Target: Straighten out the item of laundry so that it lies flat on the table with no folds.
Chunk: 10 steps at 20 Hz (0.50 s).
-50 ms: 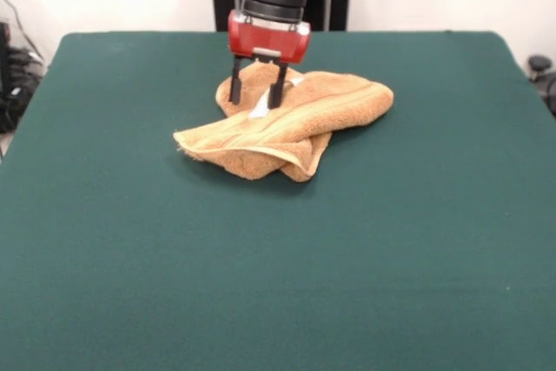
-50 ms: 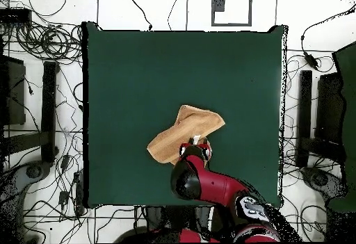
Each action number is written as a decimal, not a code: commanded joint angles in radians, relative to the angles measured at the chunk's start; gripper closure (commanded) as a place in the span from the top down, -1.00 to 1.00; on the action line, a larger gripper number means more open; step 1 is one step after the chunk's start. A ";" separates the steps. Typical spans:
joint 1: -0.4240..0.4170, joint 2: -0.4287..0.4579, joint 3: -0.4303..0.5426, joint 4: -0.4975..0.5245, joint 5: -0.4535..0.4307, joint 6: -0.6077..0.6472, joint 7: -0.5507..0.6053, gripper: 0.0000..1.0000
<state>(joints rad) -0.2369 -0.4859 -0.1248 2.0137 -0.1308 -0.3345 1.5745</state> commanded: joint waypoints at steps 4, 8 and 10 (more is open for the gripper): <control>0.033 0.017 0.124 0.027 0.027 -0.050 0.260 1.00; 0.048 -0.002 0.111 0.029 0.052 -0.003 0.249 1.00; 0.042 -0.008 0.115 0.028 0.053 0.014 0.247 1.00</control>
<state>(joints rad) -0.2301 -0.4852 -0.1247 2.0192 -0.1308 -0.3592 1.5745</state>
